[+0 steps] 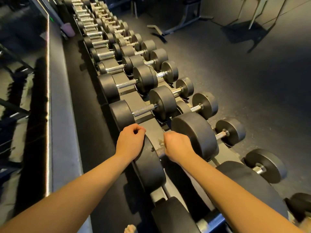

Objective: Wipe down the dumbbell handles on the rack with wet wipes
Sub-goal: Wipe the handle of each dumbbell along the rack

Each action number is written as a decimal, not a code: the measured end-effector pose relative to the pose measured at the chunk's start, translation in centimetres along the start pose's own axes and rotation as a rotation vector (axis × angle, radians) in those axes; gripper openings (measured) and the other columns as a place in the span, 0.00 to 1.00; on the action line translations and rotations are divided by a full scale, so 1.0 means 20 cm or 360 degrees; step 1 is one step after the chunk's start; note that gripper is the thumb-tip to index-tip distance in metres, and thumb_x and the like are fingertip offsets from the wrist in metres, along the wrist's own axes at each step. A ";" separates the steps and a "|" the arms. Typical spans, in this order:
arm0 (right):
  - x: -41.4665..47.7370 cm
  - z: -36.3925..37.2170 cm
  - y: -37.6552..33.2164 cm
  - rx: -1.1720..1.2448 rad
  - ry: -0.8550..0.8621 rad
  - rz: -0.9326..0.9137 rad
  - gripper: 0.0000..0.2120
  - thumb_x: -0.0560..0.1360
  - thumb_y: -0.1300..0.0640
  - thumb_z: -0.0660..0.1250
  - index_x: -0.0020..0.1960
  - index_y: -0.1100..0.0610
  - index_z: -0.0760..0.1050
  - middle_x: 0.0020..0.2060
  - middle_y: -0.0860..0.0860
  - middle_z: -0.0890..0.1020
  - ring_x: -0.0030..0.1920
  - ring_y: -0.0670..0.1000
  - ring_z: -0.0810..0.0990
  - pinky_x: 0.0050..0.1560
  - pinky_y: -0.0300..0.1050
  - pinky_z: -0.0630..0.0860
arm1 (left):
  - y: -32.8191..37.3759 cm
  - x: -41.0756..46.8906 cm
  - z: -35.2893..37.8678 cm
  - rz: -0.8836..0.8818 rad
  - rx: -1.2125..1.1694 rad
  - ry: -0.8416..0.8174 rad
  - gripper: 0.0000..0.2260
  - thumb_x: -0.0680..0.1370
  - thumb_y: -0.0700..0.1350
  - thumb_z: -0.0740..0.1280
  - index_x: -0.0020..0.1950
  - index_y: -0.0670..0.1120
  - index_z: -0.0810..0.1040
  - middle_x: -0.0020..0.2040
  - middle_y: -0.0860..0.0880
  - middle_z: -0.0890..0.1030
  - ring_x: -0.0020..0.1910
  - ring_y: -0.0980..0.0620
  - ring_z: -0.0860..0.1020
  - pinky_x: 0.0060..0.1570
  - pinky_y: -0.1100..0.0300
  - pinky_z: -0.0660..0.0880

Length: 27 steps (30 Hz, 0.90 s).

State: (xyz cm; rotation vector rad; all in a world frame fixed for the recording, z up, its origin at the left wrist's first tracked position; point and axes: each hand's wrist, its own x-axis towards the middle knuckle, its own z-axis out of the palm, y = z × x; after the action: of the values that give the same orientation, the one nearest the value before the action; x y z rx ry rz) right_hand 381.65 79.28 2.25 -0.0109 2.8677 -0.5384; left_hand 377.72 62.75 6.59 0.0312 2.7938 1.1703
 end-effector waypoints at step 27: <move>-0.24 0.19 -0.12 0.2761 -0.0196 0.1444 0.10 0.76 0.72 0.62 0.45 0.59 0.77 0.32 0.55 0.82 0.34 0.52 0.80 0.37 0.45 0.77 | 0.00 0.01 0.01 -0.0018 0.0040 0.0010 0.08 0.83 0.47 0.65 0.52 0.49 0.84 0.47 0.54 0.82 0.48 0.57 0.77 0.46 0.62 0.70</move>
State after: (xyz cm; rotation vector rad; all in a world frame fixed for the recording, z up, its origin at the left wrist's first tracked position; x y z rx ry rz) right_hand 387.03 75.90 0.59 1.2552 1.1384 -2.1870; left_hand 377.53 62.87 6.35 0.0139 2.8106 1.1350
